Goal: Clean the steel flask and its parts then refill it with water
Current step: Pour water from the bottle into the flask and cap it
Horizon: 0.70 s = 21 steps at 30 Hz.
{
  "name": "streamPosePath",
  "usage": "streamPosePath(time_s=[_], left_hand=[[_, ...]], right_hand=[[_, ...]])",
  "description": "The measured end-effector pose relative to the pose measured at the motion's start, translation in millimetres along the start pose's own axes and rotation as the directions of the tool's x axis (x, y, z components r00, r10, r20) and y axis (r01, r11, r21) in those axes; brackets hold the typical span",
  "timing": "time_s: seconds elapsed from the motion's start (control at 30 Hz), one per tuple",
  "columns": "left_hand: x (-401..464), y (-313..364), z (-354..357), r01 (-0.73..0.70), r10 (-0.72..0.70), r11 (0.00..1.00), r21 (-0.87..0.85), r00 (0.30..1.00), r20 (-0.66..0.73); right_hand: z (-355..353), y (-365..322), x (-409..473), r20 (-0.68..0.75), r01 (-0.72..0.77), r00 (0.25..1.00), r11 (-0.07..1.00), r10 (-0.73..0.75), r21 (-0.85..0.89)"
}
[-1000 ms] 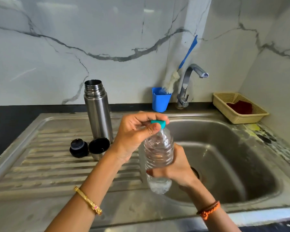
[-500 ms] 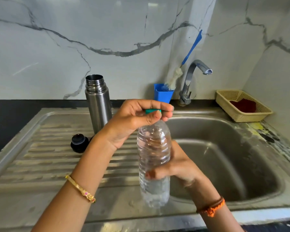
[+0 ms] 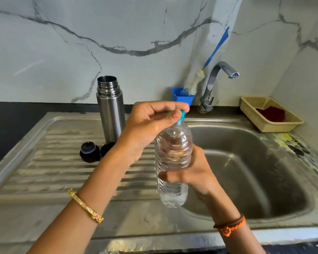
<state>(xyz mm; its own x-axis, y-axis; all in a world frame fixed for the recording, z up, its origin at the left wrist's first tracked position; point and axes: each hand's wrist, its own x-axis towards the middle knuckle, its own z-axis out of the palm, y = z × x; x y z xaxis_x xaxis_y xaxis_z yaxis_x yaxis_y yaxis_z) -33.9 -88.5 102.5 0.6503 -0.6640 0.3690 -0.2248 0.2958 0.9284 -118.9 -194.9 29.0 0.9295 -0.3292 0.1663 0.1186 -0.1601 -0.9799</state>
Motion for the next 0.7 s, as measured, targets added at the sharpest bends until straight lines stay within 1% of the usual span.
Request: streamPosePath(time_s=[0.1, 0.17, 0.27, 0.37, 0.47, 0.53, 0.57, 0.6, 0.63, 0.67, 0.7], left_hand=[[2, -8, 9, -0.024, 0.018, 1.0, -0.018, 0.966, -0.258], [3, -12, 10, -0.058, 0.036, 0.997, -0.051, 0.936, -0.351], [4, -12, 11, -0.099, 0.066, 0.993, -0.07, 0.925, -0.375], [1, -17, 5, -0.116, 0.099, 0.993, -0.025, 0.927, -0.363], [-10, -34, -11, -0.1, 0.119, 0.992, 0.072, 0.921, -0.37], [-24, -51, -27, -0.026, 0.094, 0.982, 0.189, 0.929, -0.357], [-32, -60, -37, 0.039, 0.065, 0.955, 0.294, 0.94, -0.334], [-40, -71, -47, 0.113, 0.022, 0.896, 0.43, 0.955, -0.297], [-47, -81, -57, 0.174, -0.035, 0.801, 0.573, 0.969, -0.246], [-55, -91, -66, 0.216, -0.115, 0.685, 0.696, 0.975, -0.19], [-61, -100, -72, 0.244, -0.203, 0.574, 0.782, 0.967, -0.153]], right_hand=[[12, 12, 6, -0.221, 0.011, 0.974, 0.989, -0.044, -0.148], [15, 18, 9, -0.313, 0.011, 0.947, 0.984, -0.067, -0.176], [12, 19, 12, -0.343, 0.008, 0.938, 0.992, -0.05, -0.123], [9, 17, 14, -0.334, -0.003, 0.942, 0.994, -0.035, -0.112], [7, 20, 12, -0.333, -0.027, 0.943, 0.993, -0.011, -0.112], [5, 23, 8, -0.323, -0.048, 0.946, 0.994, 0.013, -0.102], [4, 25, 7, -0.32, -0.056, 0.947, 0.994, 0.022, -0.097], [3, 26, 5, -0.316, -0.061, 0.948, 0.994, 0.029, -0.092], [3, 27, 5, -0.313, -0.062, 0.949, 0.994, 0.031, -0.089], [3, 28, 4, -0.311, -0.061, 0.95, 0.994, 0.03, -0.09], [2, 29, 4, -0.313, -0.057, 0.949, 0.994, 0.025, -0.094]])
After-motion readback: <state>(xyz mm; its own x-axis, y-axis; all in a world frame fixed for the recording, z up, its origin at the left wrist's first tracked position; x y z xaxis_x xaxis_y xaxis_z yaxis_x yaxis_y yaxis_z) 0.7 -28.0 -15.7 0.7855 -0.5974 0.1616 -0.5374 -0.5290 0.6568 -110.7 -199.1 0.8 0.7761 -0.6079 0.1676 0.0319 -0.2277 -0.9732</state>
